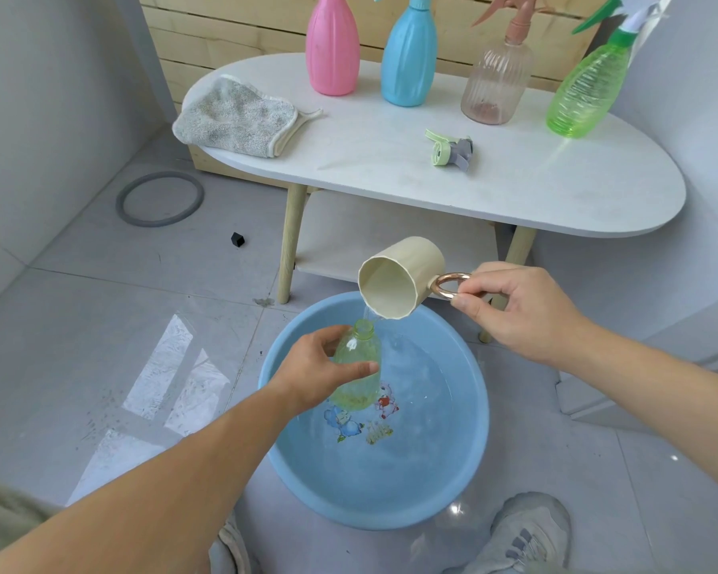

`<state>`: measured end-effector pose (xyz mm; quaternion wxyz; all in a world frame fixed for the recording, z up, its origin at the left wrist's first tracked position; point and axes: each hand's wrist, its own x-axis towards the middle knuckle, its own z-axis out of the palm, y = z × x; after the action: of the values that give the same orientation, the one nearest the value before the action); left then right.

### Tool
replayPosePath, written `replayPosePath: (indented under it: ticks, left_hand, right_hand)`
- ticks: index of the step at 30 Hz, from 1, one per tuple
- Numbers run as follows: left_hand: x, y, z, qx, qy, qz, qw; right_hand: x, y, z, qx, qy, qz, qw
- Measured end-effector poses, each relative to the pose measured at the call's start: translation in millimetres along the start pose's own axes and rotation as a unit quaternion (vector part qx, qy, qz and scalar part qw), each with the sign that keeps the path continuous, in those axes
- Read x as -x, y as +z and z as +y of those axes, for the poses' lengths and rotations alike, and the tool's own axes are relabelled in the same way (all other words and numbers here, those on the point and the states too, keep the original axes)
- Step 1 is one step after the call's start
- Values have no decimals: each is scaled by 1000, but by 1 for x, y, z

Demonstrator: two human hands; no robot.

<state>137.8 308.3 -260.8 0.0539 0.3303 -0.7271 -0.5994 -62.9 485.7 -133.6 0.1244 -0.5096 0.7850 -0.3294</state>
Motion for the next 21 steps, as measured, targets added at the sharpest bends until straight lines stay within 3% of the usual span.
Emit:
replayPosePath:
  ticks: [21]
  left_hand:
    - [-3, 1, -5, -11, -14, 0, 1000]
  right_hand:
    - [-3, 2, 4, 66, -80, 4, 995]
